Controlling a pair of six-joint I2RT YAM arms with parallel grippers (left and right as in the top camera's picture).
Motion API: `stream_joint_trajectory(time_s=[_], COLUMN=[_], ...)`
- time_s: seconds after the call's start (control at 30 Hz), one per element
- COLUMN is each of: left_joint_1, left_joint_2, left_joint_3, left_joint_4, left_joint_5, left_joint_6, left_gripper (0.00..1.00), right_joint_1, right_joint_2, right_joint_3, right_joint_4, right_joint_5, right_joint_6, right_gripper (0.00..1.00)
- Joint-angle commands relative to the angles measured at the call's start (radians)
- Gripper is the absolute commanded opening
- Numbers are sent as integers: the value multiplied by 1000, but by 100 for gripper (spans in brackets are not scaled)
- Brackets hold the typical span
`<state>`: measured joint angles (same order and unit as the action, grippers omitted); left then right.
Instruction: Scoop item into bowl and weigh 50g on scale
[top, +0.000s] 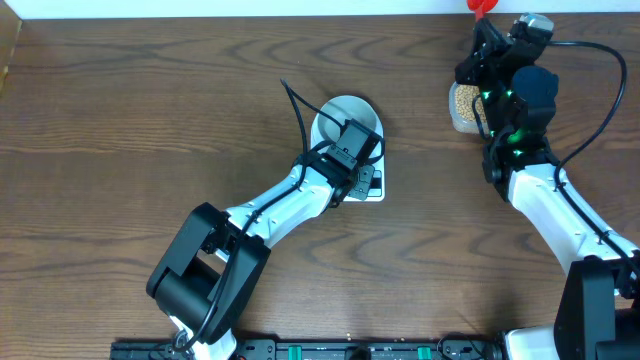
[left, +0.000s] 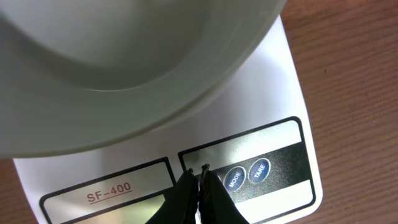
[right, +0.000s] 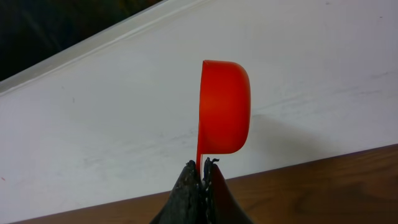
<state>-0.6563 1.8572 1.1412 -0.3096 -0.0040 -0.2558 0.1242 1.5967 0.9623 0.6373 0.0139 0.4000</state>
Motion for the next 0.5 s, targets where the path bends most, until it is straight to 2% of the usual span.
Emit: stream_joint_trajectory(time_s=[0.0,0.47], left_joint_1=[-2,-7], left_joint_2=[21,32], left_joint_3=[-9,-10], left_joint_4=[-2,-14], left_joint_5=[12,45], left_joint_6=[19,19], left_gripper=[7,7], right_joint_1=[8,8], right_joint_2=[-2,-2], right_joint_3=[26,26], right_joint_4=[-3,-29], right_joint_5=[-10,-24], right_joint_6=[-16,-16], right_gripper=[1,1])
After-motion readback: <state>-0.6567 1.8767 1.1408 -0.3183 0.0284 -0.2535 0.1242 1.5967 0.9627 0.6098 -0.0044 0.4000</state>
